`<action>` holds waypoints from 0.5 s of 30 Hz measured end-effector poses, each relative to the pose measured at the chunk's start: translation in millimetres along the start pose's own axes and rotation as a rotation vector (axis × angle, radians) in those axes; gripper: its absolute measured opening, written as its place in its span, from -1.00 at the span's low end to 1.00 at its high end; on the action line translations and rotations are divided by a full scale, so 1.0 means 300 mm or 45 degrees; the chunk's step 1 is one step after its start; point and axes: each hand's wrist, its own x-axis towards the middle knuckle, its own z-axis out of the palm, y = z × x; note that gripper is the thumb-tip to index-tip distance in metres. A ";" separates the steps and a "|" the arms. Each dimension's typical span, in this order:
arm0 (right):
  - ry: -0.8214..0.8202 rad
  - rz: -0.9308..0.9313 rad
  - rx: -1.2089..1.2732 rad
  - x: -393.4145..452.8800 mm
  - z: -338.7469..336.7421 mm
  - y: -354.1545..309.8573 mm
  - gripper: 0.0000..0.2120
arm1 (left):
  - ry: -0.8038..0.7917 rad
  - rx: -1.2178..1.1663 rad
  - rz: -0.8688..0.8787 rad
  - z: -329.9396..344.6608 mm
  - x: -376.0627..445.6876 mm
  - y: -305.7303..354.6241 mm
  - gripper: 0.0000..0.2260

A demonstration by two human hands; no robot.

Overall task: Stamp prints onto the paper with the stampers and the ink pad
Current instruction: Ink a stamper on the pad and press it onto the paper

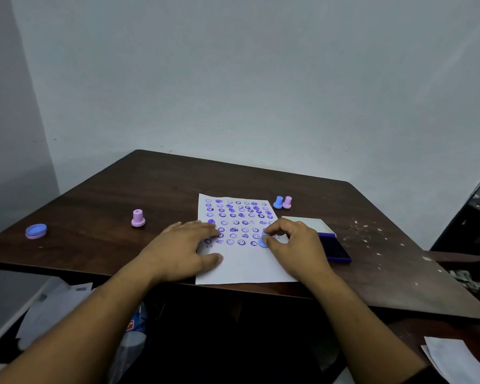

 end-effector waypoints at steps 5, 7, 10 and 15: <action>0.000 -0.001 -0.041 0.007 -0.004 -0.006 -0.89 | -0.009 0.008 -0.003 0.000 -0.002 0.002 -0.27; 0.002 0.007 -0.048 0.007 -0.005 -0.006 -0.89 | -0.013 0.008 -0.002 0.001 -0.001 0.002 -0.25; 0.024 -0.014 -0.040 0.003 -0.002 -0.003 -0.90 | -0.017 0.005 0.000 0.001 0.000 -0.001 -0.24; 0.044 -0.045 -0.043 -0.003 0.004 0.000 -0.90 | 0.008 0.009 0.008 0.008 0.001 -0.007 -0.27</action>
